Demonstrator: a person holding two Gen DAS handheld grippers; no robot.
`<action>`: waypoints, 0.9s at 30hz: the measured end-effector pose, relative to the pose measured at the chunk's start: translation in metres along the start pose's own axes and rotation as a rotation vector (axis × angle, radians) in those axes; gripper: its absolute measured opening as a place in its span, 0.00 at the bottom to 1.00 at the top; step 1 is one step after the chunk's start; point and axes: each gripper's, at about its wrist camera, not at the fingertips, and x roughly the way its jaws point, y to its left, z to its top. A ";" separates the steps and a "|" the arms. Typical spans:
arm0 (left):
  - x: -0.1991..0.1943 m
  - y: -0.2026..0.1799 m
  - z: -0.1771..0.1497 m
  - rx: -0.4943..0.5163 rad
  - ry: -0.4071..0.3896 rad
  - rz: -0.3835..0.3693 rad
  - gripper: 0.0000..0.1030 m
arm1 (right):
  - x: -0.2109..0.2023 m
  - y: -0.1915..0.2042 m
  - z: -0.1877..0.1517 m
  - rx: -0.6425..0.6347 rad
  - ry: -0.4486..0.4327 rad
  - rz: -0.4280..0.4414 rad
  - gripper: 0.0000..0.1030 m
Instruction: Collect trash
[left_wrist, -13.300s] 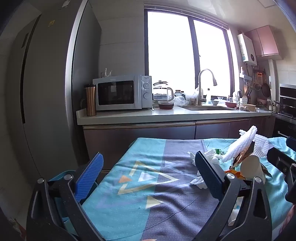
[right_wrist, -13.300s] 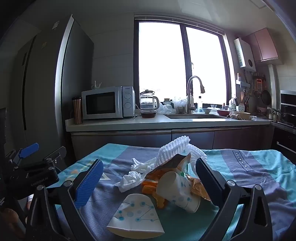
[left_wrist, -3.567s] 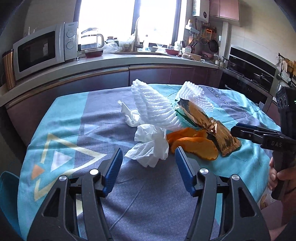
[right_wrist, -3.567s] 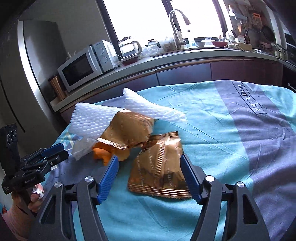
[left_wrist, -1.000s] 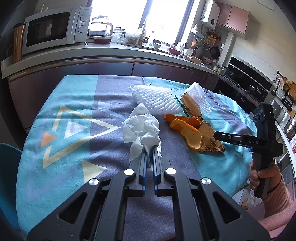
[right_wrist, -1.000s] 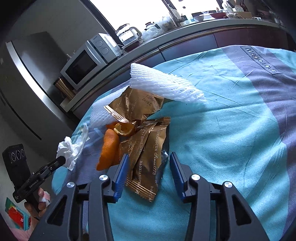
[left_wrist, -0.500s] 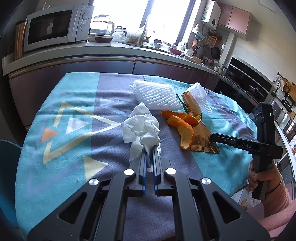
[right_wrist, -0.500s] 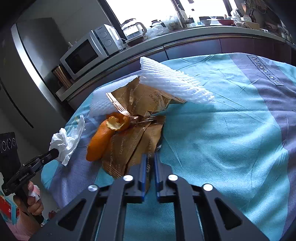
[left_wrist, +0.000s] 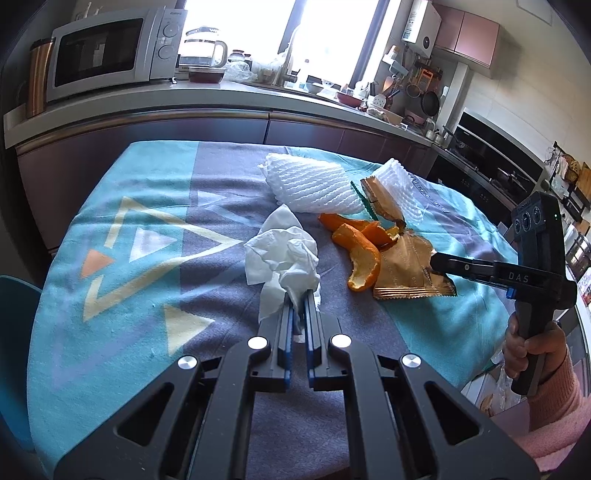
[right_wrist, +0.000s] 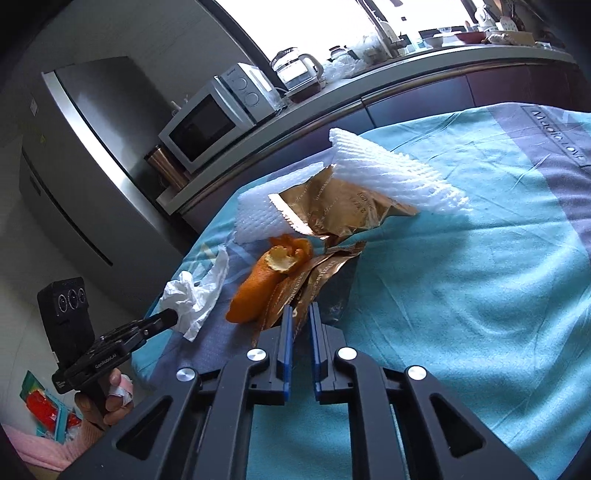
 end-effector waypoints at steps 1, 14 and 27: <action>0.000 0.000 0.000 -0.001 0.000 0.001 0.06 | 0.001 0.001 0.000 -0.002 -0.004 -0.001 0.15; -0.009 0.003 -0.003 0.007 -0.009 0.020 0.06 | -0.012 0.016 0.004 -0.071 -0.047 -0.041 0.03; -0.062 0.030 -0.015 -0.037 -0.084 0.081 0.06 | -0.023 0.076 0.010 -0.246 -0.060 0.048 0.02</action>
